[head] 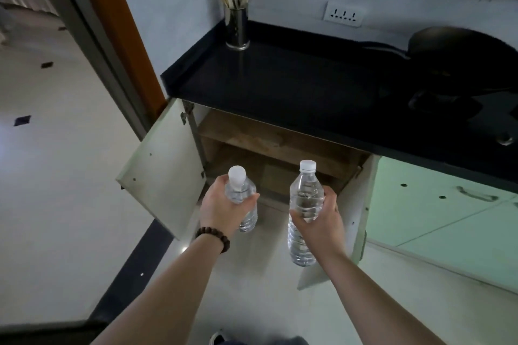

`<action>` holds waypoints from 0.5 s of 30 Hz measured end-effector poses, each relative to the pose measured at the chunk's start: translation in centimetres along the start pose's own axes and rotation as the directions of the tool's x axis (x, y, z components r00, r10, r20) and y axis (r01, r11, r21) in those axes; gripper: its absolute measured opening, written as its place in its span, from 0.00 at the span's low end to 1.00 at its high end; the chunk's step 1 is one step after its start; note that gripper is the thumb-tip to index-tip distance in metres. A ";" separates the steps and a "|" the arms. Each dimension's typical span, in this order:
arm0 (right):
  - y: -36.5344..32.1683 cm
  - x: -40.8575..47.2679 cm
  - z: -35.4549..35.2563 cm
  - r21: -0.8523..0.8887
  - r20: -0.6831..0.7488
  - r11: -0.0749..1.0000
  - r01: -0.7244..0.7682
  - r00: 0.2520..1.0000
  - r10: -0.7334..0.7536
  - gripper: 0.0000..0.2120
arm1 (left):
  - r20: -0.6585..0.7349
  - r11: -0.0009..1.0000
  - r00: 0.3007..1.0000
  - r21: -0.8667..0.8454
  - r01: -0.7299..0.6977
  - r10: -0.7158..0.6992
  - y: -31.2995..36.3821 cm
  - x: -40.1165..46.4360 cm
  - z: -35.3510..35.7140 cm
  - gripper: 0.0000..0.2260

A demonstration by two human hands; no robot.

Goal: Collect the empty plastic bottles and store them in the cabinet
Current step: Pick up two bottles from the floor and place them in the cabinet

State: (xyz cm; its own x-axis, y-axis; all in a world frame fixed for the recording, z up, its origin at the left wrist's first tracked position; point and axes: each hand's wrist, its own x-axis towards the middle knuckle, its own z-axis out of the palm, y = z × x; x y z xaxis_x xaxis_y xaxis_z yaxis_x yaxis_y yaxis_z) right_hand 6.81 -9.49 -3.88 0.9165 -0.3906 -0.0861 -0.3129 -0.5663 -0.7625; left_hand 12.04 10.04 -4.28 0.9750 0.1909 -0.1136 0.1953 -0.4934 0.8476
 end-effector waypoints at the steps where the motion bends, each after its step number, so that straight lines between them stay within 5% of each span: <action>1: -0.3 0.5 0.4 -0.003 -0.017 1.000 -0.010 1.000 0.010 0.36 | 0.014 1.000 1.000 0.001 -0.016 0.016 0.0 1.0 0.2 0.27; 15: 1.0 12.3 5.7 -0.004 -0.056 0.993 -0.116 0.992 0.115 0.37 | 0.164 0.998 0.987 0.063 -0.010 0.000 0.4 13.2 6.3 0.24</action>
State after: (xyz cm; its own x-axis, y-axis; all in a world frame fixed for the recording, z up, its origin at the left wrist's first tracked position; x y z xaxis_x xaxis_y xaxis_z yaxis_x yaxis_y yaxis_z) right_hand 19.21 -10.70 -9.34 0.8590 -0.4931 -0.1376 -0.4178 -0.5199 -0.7451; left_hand 25.66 7.07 -8.72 0.9792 0.0494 -0.1969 0.1914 -0.5477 0.8145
